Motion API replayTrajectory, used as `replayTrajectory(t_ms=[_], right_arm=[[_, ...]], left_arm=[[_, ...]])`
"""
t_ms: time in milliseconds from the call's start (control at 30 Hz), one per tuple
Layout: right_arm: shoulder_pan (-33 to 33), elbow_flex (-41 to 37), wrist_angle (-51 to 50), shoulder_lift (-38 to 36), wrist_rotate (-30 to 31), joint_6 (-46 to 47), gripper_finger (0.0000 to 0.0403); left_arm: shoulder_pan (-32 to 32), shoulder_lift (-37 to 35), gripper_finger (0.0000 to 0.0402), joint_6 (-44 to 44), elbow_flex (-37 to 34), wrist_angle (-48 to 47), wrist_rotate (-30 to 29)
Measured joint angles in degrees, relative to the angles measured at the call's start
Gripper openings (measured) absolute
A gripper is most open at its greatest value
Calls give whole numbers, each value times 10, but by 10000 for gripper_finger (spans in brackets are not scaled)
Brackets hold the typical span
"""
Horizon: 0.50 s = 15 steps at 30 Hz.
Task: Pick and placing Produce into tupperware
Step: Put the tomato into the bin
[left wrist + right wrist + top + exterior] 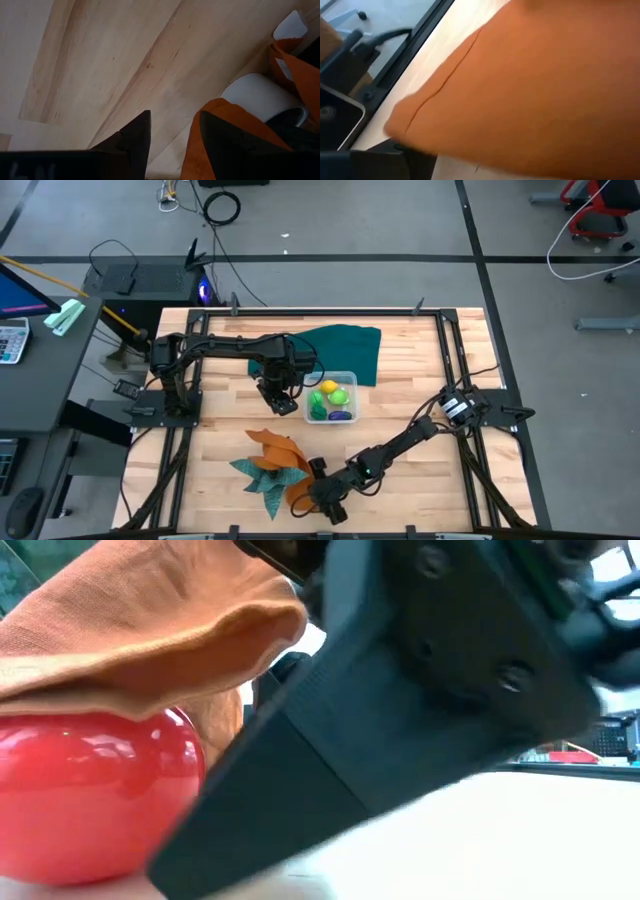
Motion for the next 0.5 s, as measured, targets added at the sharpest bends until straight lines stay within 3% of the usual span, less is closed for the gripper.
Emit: replayTrajectory(t_ms=[500], right_arm=[[0,0,78,0,20,5,338]], left_arm=[[0,0,173,7,0,0,-3]])
